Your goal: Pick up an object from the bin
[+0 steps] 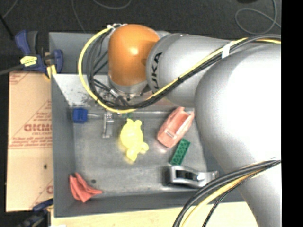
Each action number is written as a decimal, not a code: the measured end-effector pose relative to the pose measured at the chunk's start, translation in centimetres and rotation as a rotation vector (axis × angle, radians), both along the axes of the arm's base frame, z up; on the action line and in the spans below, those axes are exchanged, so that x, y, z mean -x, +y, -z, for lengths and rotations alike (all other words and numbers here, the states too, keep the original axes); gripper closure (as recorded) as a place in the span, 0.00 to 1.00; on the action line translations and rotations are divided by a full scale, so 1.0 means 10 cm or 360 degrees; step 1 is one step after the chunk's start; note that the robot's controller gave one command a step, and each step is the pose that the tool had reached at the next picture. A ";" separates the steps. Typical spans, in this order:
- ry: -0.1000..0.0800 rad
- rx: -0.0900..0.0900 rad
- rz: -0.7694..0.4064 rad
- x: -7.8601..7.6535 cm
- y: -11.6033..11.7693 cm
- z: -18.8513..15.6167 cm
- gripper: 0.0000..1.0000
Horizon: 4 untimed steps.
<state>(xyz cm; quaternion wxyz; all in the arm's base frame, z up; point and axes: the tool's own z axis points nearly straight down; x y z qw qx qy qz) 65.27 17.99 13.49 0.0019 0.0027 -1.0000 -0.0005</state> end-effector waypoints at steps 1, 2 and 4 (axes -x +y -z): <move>-0.0011 -0.0002 0.0003 -0.01 -0.01 -0.05 0.00; -0.0014 -0.0002 -0.0049 0.12 -0.44 0.29 0.00; -0.0019 -0.0004 -0.0034 0.31 -1.02 0.58 0.00</move>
Offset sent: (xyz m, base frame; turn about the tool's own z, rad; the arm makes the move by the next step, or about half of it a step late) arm -0.0202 -0.0659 -0.0465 -0.0410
